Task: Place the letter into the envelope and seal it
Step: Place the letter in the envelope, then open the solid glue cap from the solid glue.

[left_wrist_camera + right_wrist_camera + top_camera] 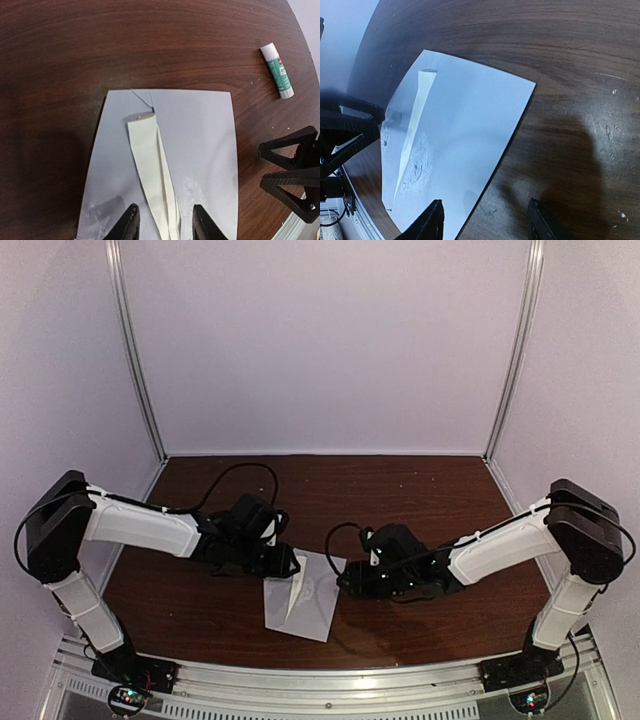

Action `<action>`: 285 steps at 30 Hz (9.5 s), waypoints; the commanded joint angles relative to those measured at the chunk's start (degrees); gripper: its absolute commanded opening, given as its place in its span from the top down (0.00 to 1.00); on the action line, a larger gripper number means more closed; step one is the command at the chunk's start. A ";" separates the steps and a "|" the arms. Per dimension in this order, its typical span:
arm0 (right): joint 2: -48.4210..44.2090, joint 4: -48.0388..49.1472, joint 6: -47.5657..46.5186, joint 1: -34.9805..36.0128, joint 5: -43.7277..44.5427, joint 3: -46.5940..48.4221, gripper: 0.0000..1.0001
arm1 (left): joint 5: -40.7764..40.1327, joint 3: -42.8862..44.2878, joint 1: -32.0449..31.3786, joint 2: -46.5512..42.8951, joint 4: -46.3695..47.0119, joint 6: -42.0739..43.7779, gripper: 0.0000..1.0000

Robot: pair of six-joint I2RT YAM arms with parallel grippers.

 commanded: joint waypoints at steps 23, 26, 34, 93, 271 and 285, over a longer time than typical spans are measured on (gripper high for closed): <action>8.54 -1.12 -4.51 -2.96 -1.02 8.62 0.48 | 5.84 3.16 5.33 9.67 10.21 1.42 0.75; 9.06 -0.95 -4.64 -3.07 -1.39 8.98 0.49 | 6.40 3.07 5.31 10.34 10.63 1.34 0.75; 10.43 -0.26 -4.81 -3.14 -2.30 9.72 0.50 | 8.02 2.31 5.32 10.73 12.20 0.98 0.85; 3.33 8.32 3.46 2.66 -5.60 -0.60 0.51 | 13.91 -13.94 -0.67 -2.27 20.61 -9.12 0.64; -7.82 22.97 -24.60 9.73 8.90 17.90 1.00 | 47.26 1.67 12.69 -18.85 35.99 10.93 0.46; -7.11 22.75 -24.81 9.87 8.90 17.84 1.00 | 46.18 1.40 12.69 -18.95 36.25 10.09 0.74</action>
